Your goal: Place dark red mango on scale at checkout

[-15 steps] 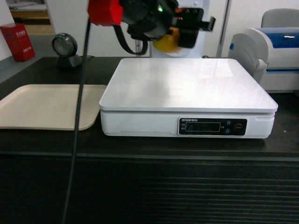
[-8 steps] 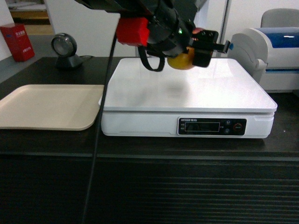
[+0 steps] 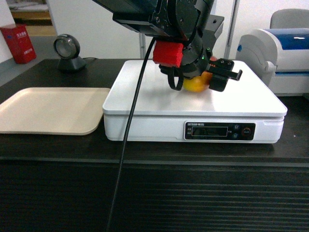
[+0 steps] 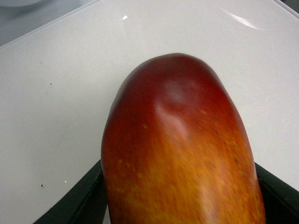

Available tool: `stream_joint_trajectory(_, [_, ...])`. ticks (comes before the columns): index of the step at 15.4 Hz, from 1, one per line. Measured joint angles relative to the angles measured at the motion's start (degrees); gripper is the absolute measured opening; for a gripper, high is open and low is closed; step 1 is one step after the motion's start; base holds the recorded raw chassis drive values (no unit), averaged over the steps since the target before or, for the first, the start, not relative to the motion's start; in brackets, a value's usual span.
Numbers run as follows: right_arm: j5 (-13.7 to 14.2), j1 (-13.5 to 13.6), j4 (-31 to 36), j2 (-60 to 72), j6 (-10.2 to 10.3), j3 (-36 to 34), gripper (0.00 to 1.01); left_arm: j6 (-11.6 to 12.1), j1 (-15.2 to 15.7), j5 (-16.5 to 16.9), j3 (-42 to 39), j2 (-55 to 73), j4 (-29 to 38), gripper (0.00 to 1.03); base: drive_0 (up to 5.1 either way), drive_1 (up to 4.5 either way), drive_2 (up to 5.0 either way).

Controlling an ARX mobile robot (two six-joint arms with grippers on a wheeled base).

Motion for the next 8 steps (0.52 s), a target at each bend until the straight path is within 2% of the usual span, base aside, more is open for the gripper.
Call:
stream_joint_trajectory(1, [0.0,0.0,0.0,0.0,0.0,0.0,0.98,0.0,0.0,1.0,0.0,0.0,0.8,1.0,0.0,0.0,0.0])
stream_joint_trajectory(6, [0.0,0.0,0.0,0.0,0.0,0.0,0.98,-0.7,-0.2,2.1,-6.2,-10.0,8.8,0.98,0.0,0.0,0.0])
stream_joint_trajectory(8, [0.0,0.0,0.0,0.0,0.0,0.0,0.98,-2.2,-0.2,3.3,-9.9,-15.2,13.2,0.98,0.0,0.0,0.0])
